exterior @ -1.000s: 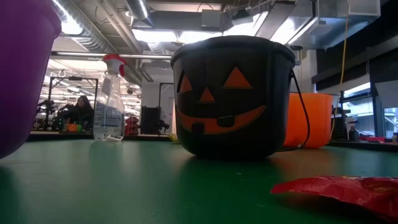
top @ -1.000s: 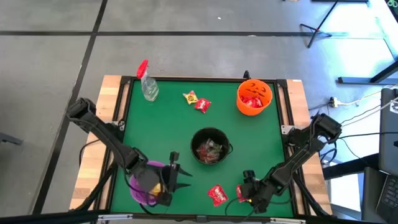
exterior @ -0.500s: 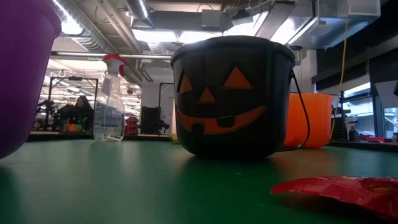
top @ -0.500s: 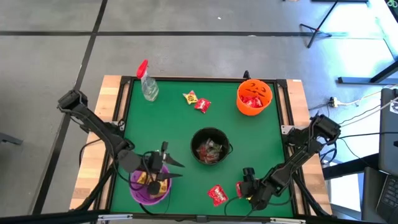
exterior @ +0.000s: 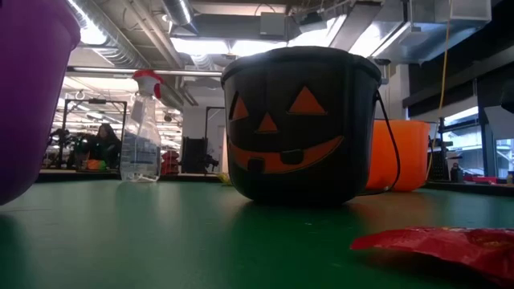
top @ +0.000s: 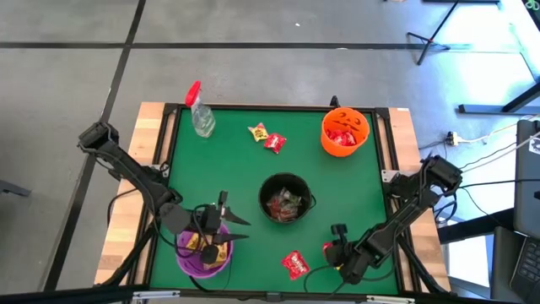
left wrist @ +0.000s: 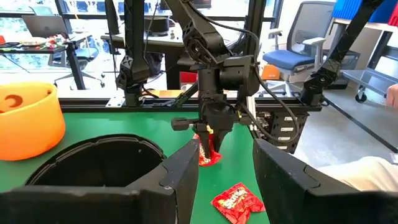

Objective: Sort candy
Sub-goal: Put the red candy into the orange bucket

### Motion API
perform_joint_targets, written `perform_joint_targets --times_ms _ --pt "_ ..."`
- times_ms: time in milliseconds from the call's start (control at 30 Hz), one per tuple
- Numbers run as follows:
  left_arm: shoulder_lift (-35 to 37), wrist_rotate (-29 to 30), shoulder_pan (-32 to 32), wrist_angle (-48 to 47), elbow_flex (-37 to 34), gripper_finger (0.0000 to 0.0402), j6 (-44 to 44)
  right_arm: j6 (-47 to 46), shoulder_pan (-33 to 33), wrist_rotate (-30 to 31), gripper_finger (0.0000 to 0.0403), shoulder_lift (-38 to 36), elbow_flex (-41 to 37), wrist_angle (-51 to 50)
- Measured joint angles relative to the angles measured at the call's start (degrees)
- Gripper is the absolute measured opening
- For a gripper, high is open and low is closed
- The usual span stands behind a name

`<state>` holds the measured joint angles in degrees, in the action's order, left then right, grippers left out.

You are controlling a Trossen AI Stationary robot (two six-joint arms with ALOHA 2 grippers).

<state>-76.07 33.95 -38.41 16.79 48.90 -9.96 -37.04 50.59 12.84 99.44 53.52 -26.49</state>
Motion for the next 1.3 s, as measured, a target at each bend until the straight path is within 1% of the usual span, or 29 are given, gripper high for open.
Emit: perform_joint_targets --times_ms 67,167,300,400,567,700,800,933,1000,1067,1167,1300 --pt "0.00 0.00 0.00 0.00 0.00 0.0140 0.00 0.07 -0.02 -0.11 0.0061 0.20 2.01 -4.37" --pt "0.00 0.00 0.00 -0.02 0.00 0.0140 0.02 0.26 -0.02 0.17 0.0059 0.37 5.88 -11.77" --pt "-0.02 0.02 0.00 -0.02 0.00 0.0140 0.02 1.39 0.00 3.68 0.0060 -0.37 11.50 -20.03" --pt "-0.04 0.02 0.00 -0.04 0.00 0.0140 0.04 2.85 0.00 7.66 0.0060 -2.54 14.57 -22.51" --pt "-0.04 0.02 0.00 -0.04 0.00 0.0140 0.07 6.35 0.00 14.67 0.0061 -10.23 16.02 -25.01" --pt "-0.04 0.01 0.00 -0.05 0.00 0.0140 0.09 6.23 0.00 24.37 0.0061 -18.14 16.00 -29.52" --pt "-0.04 0.00 0.00 -0.06 0.00 0.0140 0.13 6.55 -0.53 30.04 0.0061 -24.09 15.83 -29.13" --pt "-0.04 0.00 0.00 -0.06 0.00 0.0140 1.50 11.01 -3.15 30.63 0.0062 -32.59 11.25 -21.79" --pt "-0.04 0.00 0.00 -0.06 0.00 0.0140 1.55 13.99 -5.30 29.43 0.0062 -36.74 6.90 -15.91" --pt "-0.04 0.01 0.00 -0.06 0.00 0.0140 1.57 16.50 -8.10 26.69 0.0062 -40.88 1.62 -10.22" --pt "-0.04 -0.05 0.00 -0.07 0.00 0.0140 1.57 18.14 -13.44 23.46 0.0062 -46.84 -6.22 -4.28" --pt "-0.04 -0.04 0.00 -0.48 0.00 0.0140 1.60 18.26 -22.47 24.03 0.0062 -54.45 -13.96 -1.02"
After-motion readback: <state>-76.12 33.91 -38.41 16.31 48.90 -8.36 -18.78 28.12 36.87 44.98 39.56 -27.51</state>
